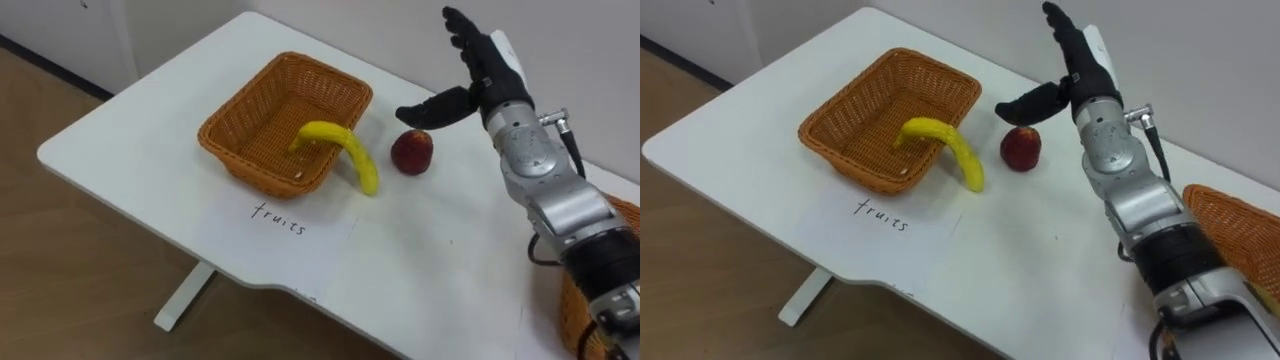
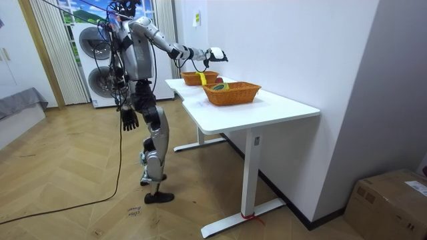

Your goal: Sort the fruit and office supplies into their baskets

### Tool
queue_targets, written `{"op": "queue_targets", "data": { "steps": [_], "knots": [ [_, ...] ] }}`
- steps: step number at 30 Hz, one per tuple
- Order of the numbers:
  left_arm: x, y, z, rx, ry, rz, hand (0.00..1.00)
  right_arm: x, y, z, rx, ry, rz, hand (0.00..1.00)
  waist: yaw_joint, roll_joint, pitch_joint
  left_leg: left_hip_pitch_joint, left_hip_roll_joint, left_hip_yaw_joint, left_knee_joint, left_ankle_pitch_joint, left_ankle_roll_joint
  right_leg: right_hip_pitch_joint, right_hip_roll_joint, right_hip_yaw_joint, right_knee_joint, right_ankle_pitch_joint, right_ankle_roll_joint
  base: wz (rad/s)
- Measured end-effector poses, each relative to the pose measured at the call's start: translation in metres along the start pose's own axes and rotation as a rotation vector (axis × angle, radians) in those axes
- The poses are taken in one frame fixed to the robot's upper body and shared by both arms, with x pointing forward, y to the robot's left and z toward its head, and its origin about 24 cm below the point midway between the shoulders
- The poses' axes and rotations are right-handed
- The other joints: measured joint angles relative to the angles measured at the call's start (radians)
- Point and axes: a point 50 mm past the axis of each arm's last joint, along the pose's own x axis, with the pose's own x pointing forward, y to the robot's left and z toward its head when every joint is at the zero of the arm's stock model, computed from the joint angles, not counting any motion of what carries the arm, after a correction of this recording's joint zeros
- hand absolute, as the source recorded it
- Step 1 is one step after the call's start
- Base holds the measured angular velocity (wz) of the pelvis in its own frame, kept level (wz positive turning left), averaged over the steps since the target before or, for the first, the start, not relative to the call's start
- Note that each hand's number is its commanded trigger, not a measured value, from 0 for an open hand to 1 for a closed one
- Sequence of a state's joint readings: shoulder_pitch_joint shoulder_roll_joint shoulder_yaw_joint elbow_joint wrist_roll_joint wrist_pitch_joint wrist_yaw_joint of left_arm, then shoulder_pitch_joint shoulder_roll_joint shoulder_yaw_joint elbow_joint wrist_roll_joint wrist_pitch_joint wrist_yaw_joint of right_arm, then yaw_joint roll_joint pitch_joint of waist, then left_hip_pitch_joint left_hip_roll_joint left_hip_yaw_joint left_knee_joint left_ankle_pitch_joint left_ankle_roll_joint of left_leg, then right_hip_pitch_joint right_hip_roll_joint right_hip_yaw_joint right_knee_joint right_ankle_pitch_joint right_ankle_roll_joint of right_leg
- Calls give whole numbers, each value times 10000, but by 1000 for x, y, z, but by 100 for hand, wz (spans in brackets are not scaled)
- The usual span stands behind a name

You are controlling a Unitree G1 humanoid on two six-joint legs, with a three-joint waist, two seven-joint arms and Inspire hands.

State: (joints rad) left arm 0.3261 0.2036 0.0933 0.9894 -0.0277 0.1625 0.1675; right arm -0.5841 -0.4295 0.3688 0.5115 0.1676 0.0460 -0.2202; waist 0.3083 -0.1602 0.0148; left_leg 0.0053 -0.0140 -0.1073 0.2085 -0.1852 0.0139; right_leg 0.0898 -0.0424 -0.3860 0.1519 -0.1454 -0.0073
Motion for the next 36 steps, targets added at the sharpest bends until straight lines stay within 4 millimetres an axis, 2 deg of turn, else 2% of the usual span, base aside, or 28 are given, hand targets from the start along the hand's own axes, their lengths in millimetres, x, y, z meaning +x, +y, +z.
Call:
{"op": "queue_targets", "data": {
  "steps": [7,8,16,21,24,26,34,36],
  "knots": [
    [0,0,3,22,-112,105,0,-4,6,-25,723,1149,-40,0,25,16,-9,-12,3,77,-2,1,1,-32,-5,18,3,0,0,0],
    [-1,0,4,120,-185,118,0,-4,8,-29,770,1329,-26,0,24,41,8,-16,5,80,3,1,1,-33,-8,17,3,0,0,0],
    [0,-1,10,127,-464,109,0,-6,12,-38,825,1739,106,0,65,82,30,-386,4,74,194,7,16,-303,-60,-19,43,2,-4,1],
    [0,-4,20,290,-720,13,0,-6,10,-47,725,2137,122,0,301,44,2,-846,8,99,314,37,38,-762,-76,-26,200,16,-25,0],
    [0,-5,20,444,-745,-34,0,-7,12,-52,740,2367,248,0,394,43,18,-974,4,126,312,42,45,-920,-85,-28,209,18,-25,-1],
    [0,-6,21,473,-748,-49,0,-7,14,-52,773,2410,290,0,450,12,56,-1029,17,168,296,43,43,-1007,-73,6,209,19,-27,-5],
    [1,-11,40,585,-1234,-180,0,-5,16,-50,791,2366,259,0,445,-115,148,-1481,12,183,396,52,47,-1429,-87,-38,187,29,-37,1],
    [1,-11,44,572,-1338,-182,0,-6,14,-55,689,2616,154,0,489,-159,177,-1518,14,213,468,52,47,-1444,-101,-32,184,28,-37,6]
  ]
}}
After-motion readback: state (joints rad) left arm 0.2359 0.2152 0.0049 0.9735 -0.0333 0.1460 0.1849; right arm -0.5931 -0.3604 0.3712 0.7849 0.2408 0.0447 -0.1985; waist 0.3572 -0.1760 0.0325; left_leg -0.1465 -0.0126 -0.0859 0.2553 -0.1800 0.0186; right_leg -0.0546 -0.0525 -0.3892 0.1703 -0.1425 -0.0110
